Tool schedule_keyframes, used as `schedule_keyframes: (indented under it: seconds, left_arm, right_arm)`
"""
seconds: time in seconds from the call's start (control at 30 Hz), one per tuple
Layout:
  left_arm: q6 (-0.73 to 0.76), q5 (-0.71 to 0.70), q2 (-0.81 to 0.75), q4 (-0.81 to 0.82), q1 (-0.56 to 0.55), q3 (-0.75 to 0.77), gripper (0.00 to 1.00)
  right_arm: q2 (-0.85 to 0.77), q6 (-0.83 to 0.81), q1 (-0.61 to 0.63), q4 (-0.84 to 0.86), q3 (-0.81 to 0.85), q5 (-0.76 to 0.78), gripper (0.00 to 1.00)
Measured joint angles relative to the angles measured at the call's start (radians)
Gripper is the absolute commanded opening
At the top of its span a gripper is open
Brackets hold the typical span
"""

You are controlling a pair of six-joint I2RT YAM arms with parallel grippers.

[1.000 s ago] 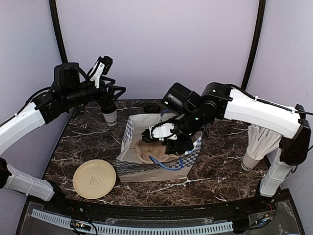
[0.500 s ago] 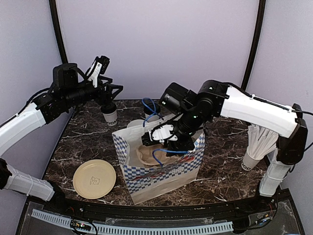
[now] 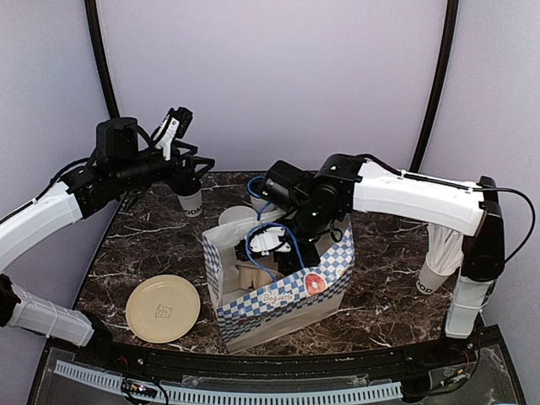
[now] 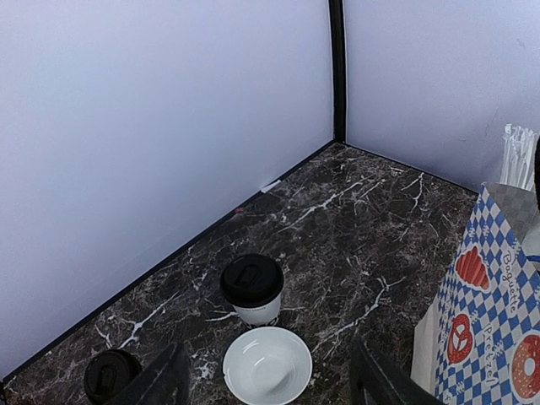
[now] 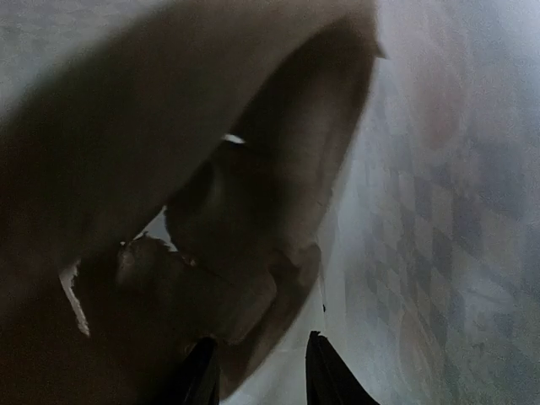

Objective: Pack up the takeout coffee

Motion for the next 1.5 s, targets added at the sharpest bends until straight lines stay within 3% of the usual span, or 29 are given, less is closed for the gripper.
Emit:
schedule_keyframes:
  seconds: [0.9,1.27,1.5]
  left_arm:
    - [0.000,0.061,0.000,0.005,0.006,-0.024,0.67]
    - [0.005,0.087,0.000,0.000,0.010,-0.024,0.68]
    - [0.020,0.257,0.011,-0.117,0.010,0.040,0.74]
  right_arm:
    - [0.068,-0.023,0.000,0.026,-0.051,-0.034,0.41]
    - [0.055,-0.027,0.000,0.011,-0.063,-0.040,0.67]
    - [-0.037,-0.024,-0.003,0.001,-0.062,-0.063,0.73]
